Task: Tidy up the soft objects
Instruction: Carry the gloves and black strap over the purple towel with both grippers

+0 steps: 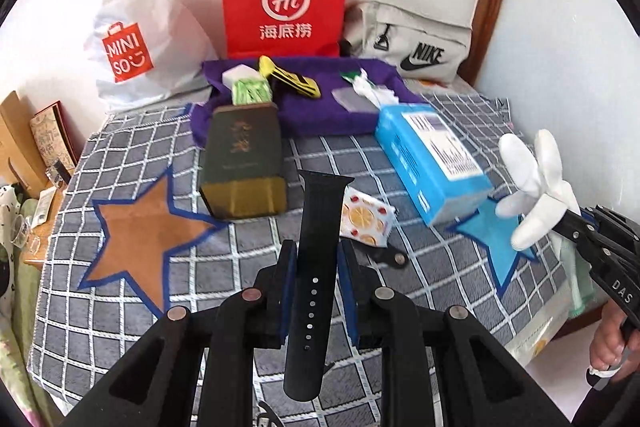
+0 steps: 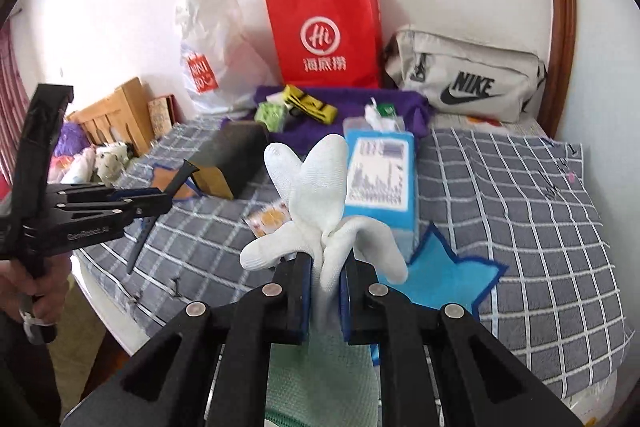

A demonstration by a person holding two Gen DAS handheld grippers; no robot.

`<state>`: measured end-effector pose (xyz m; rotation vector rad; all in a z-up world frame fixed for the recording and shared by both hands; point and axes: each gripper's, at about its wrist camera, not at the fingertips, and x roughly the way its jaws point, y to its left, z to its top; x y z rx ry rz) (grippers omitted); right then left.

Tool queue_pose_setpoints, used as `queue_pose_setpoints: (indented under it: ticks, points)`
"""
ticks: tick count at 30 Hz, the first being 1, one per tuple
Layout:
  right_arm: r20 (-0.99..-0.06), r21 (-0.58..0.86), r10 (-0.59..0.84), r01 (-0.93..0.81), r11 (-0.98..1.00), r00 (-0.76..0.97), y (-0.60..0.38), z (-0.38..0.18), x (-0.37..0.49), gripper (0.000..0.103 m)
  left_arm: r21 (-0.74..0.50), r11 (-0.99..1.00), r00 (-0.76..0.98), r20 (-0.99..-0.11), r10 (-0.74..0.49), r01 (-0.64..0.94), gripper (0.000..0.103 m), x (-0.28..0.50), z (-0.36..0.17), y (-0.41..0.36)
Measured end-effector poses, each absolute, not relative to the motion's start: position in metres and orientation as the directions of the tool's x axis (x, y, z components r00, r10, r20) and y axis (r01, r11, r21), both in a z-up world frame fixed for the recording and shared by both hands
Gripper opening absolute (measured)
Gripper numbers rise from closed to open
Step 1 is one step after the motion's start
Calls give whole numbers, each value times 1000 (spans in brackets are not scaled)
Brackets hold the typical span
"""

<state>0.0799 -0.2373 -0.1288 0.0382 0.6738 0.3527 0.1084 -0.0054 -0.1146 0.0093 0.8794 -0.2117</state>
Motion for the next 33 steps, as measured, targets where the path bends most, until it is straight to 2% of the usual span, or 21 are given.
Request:
queue_pose_setpoints:
  ticks: [10, 33]
  points:
    - [-585, 116, 337, -334, 935, 738, -224, -104, 114, 11, -110, 984, 635, -753, -175, 140, 20, 142, -102, 12]
    - [-538, 163, 347, -309, 937, 768, -217, -73, 252, 11, -155, 985, 679, -716, -164, 74, 20, 249, -66, 33]
